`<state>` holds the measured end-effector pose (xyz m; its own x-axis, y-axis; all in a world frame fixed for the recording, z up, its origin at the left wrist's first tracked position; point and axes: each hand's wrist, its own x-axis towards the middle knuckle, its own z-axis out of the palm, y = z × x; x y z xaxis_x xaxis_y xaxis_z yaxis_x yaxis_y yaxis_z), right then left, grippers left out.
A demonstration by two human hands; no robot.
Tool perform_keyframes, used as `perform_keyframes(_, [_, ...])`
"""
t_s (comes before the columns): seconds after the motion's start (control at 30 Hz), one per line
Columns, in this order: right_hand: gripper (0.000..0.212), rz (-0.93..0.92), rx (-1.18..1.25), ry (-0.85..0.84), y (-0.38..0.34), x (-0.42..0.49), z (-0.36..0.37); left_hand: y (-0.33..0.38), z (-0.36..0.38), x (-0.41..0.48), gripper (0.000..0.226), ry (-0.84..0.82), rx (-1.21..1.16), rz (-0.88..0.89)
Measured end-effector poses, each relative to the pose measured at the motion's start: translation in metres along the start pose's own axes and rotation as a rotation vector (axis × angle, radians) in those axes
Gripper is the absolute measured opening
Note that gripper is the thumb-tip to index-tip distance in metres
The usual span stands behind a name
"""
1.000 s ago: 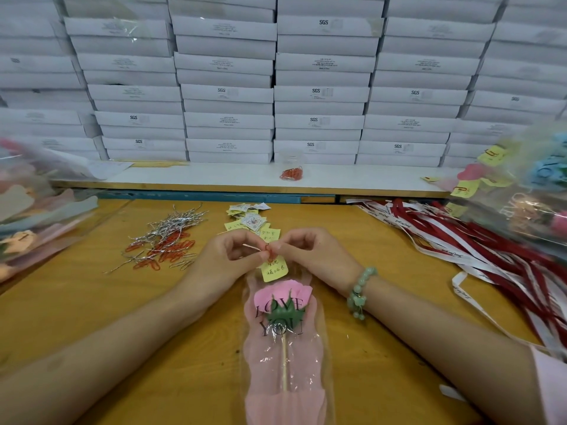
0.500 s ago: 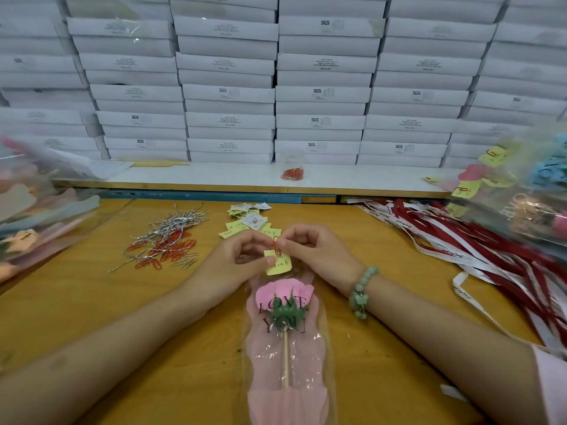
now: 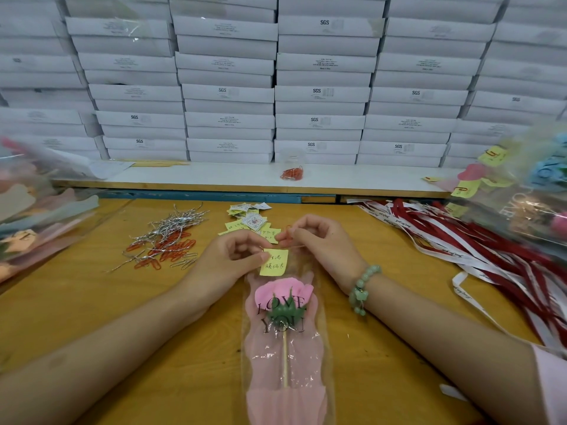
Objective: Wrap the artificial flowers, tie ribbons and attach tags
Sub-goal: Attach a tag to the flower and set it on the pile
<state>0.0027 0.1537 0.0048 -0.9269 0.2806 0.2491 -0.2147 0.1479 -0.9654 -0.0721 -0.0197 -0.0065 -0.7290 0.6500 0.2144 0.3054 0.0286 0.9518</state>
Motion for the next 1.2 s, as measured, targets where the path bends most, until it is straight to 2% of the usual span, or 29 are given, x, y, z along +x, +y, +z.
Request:
perform_keyframes(0.17, [0.023,0.002,0.016,0.105,-0.0009,-0.0004,-0.0015,-0.001,0.0006,0.0001,0.011,-0.005,0.009,0.005])
perform_keyframes(0.4, [0.006,0.034,-0.044,0.063,-0.0014,-0.0006,-0.0002,-0.0014,0.0002,0.0001,0.012,-0.016,0.01,0.016])
perform_keyframes(0.83, [0.005,-0.031,-0.04,0.107,0.0019,0.0014,-0.0022,0.0003,0.0002,-0.0008,0.014,-0.009,0.025,-0.001])
perform_keyframes(1.2, [0.015,-0.05,-0.035,0.09,0.0045,0.001,-0.0026,0.0014,0.0003,-0.0016,0.008,-0.001,0.034,0.023])
